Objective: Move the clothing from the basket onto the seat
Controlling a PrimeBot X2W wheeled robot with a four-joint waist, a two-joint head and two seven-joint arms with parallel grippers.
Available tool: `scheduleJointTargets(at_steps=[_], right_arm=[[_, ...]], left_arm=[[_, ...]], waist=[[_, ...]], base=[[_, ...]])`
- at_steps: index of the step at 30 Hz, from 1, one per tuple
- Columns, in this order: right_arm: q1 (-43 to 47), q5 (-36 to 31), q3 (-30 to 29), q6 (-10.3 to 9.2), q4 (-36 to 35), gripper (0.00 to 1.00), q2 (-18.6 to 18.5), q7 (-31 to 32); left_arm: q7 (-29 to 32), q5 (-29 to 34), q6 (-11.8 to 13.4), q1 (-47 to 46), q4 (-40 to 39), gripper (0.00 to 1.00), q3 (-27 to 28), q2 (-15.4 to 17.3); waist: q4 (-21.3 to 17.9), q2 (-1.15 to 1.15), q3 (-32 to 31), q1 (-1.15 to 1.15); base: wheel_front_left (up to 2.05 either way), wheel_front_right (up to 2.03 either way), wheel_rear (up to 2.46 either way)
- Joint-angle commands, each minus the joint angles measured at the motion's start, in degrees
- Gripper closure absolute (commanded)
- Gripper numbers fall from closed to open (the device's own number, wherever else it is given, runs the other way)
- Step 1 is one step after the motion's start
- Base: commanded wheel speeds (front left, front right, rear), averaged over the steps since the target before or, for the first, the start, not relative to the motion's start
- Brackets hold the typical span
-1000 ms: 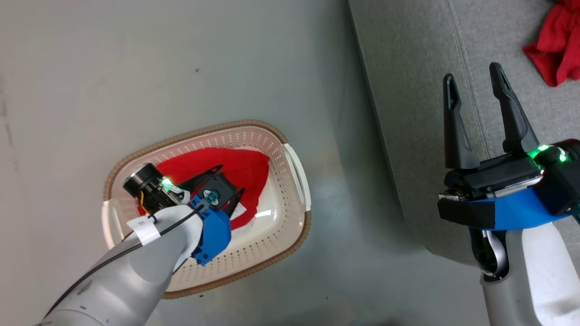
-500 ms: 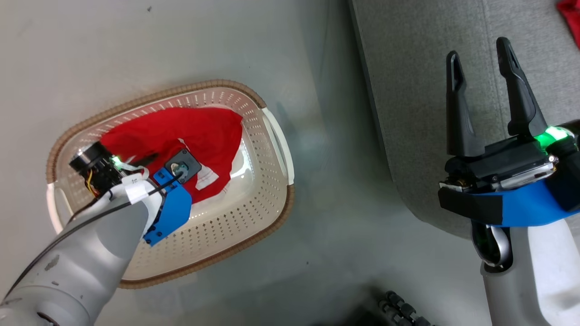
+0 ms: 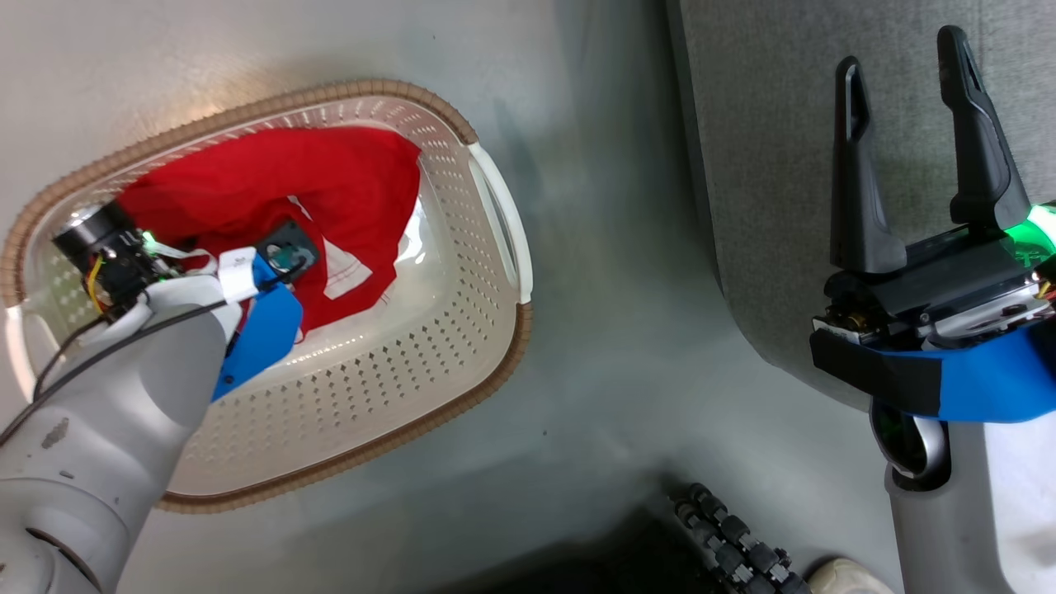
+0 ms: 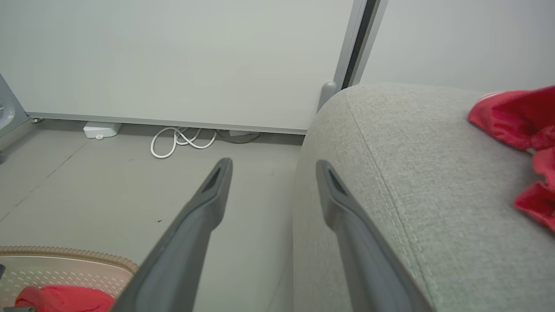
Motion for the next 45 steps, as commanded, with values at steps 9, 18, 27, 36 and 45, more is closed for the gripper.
scheduleJointTargets(at_steps=[9, 18, 27, 36, 45], right_arm=[[0.2, -0.6, -0.1, 0.03, -2.6, 0.00, 0.1, -0.2], [1.8, -1.6, -1.2, 0.02, -4.1, 0.00, 0.1, -0.2], [0.7, -1.7, -1.0, 0.03, -3.3, 0.00, 0.1, -0.2], [-0.1, -2.2, -1.3, 0.02, -2.0, 0.00, 0.1, -0.2], [0.7, -3.0, -1.5, 0.02, 0.7, 0.00, 0.1, -0.2]], left_arm=[[2.8, 1.4, 0.4, -2.9, 0.8, 0.00, -0.2, 0.9], [5.0, 1.0, 0.8, -3.0, 1.0, 1.00, -0.1, -1.0], [2.8, 0.5, 0.4, -2.7, 1.0, 1.00, 0.1, -2.0], [-2.6, -2.2, -0.1, -1.2, 0.8, 1.00, 0.6, -3.7], [-6.3, -6.0, -0.1, 1.8, -1.3, 1.00, 0.3, -6.4]], waist=[[-1.4, 0.00, 4.0, -0.01], [-0.9, 0.00, 4.9, -0.01], [-0.9, 0.00, 4.0, -0.01], [1.1, 0.00, -0.3, -0.01], [3.7, 0.00, -7.3, -0.01]], base=[[0.00, 0.00, 0.00], [0.00, 0.00, 0.00], [0.00, 0.00, 0.00], [0.00, 0.00, 0.00], [0.00, 0.00, 0.00]])
